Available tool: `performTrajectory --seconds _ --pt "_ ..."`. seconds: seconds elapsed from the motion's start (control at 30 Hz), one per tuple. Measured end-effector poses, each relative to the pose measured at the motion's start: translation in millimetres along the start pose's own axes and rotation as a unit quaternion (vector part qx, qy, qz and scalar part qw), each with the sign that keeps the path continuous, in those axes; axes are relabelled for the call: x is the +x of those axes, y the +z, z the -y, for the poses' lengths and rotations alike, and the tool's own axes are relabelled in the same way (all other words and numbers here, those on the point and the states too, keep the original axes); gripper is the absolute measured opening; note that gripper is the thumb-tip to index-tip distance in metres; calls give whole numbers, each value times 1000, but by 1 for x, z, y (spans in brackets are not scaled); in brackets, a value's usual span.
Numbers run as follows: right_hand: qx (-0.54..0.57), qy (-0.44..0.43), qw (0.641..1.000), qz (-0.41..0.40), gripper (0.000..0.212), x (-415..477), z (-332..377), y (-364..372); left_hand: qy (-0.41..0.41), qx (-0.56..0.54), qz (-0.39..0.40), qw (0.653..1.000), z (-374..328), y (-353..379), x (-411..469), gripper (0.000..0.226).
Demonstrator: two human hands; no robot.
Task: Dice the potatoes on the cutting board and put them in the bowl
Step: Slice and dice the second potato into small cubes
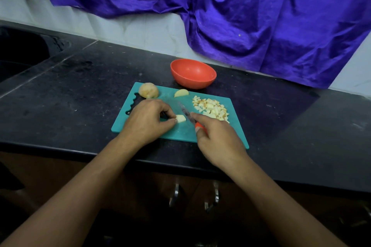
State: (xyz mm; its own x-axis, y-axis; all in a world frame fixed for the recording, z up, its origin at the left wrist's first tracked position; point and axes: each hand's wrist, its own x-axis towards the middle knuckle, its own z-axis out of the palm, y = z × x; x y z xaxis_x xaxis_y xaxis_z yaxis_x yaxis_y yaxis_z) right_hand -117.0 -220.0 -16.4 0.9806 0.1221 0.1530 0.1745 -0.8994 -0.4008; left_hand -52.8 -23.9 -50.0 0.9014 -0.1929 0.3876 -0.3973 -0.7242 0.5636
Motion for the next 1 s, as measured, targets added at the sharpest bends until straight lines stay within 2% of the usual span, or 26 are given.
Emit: performTrajectory --seconds 0.4,0.47,0.67,0.77,1.0 --pt "-172 -46 984 16 62 -6 15 12 10 4 -8 1000 0 -1 -2 6" --pt "-148 -36 988 12 57 -11 8 9 7 10 -7 1000 0 -1 -2 5" --pt "46 9 999 19 46 -9 -6 6 0 15 -8 1000 0 0 -2 7" --pt "6 -6 1000 2 47 -3 2 2 -1 17 -9 1000 -2 -1 -2 7" --pt "-86 -21 996 24 49 4 23 7 8 13 -12 1000 -1 -2 -4 8"
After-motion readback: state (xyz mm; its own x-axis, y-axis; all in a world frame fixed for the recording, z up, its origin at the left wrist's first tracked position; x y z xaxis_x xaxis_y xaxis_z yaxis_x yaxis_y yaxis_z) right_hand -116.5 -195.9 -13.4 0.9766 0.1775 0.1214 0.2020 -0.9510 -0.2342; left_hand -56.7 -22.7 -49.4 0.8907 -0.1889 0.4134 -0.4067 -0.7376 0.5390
